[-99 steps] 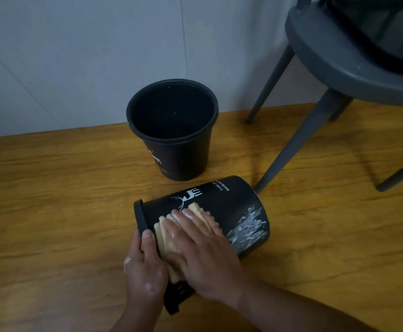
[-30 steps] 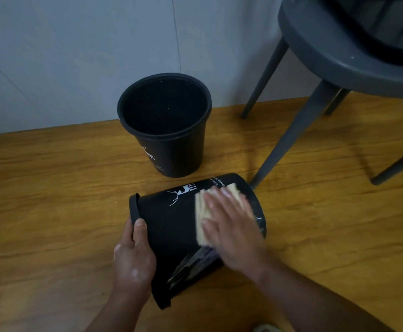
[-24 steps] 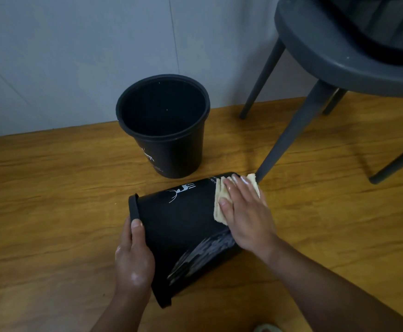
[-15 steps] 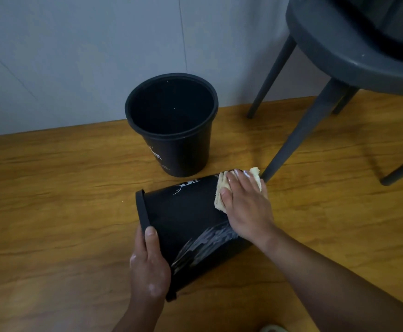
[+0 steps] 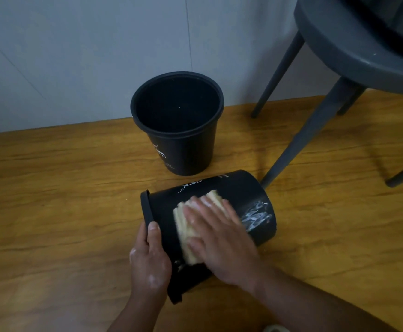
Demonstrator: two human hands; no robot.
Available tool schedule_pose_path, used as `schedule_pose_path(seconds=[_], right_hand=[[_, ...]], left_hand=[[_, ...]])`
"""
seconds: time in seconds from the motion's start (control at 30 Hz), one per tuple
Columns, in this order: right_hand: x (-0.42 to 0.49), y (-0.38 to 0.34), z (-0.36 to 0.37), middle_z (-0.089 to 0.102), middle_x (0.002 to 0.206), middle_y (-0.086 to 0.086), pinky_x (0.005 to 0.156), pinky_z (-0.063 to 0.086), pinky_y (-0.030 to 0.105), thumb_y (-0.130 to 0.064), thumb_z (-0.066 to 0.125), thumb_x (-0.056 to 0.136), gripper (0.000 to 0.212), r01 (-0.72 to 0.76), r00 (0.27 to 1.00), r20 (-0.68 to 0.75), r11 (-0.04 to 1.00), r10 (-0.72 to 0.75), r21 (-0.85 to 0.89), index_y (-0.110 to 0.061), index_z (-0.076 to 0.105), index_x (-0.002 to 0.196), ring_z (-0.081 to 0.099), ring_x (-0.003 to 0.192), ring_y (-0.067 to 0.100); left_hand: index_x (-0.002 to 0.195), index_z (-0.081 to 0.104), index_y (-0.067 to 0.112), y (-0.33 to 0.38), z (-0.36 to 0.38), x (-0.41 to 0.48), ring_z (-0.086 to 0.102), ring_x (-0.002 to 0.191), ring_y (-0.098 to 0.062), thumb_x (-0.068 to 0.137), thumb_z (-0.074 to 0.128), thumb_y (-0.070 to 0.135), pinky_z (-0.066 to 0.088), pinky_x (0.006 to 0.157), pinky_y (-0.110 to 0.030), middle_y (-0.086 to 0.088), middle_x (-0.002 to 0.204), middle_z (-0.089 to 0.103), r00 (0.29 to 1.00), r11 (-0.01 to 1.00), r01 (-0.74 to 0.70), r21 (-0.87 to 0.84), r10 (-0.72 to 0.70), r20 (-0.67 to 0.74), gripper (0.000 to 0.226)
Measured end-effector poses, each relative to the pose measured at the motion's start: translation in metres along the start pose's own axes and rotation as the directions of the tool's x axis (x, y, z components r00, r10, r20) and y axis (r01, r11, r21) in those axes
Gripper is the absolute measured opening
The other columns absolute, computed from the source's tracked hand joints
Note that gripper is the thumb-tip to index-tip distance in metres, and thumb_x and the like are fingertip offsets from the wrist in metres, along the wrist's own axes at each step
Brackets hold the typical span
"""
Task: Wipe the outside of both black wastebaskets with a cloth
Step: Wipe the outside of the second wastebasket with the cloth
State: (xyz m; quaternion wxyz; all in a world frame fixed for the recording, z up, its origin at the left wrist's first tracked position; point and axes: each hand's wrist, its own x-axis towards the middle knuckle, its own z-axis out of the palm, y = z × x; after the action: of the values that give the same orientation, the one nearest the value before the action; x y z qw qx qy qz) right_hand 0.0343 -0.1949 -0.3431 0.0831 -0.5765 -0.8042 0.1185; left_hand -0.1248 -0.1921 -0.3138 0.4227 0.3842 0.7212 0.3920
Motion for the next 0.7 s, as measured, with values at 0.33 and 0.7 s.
schedule_pose_path(seconds=[0.33,0.7], right_hand=[[0.008,0.061,-0.005,0.02,0.168,0.0,0.126,0.004,0.05,-0.054,0.003,0.103,0.069,-0.44,0.889,-0.114,0.896,0.443,0.056,-0.023,0.022,0.161,0.008,0.156,0.018],[-0.007,-0.021,0.011,0.013,0.17,-0.004,0.126,0.001,0.048,-0.054,0.024,0.107,0.062,0.071,0.997,0.007,0.997,-0.071,0.009,-0.028,0.012,0.162,0.004,0.157,0.016]], left_hand=[[0.096,0.062,0.041,0.006,0.003,-0.003,0.064,0.087,-0.015,0.105,0.034,0.045,0.049,0.073,-0.037,0.003,0.09,0.068,1.0,0.998,0.009,-0.06,-0.007,0.019,0.03],[0.082,0.059,0.018,0.005,0.003,0.0,0.06,0.074,-0.033,0.103,0.035,0.042,0.049,0.067,-0.049,-0.013,0.077,0.061,1.0,1.0,0.021,-0.007,-0.021,-0.014,0.04]])
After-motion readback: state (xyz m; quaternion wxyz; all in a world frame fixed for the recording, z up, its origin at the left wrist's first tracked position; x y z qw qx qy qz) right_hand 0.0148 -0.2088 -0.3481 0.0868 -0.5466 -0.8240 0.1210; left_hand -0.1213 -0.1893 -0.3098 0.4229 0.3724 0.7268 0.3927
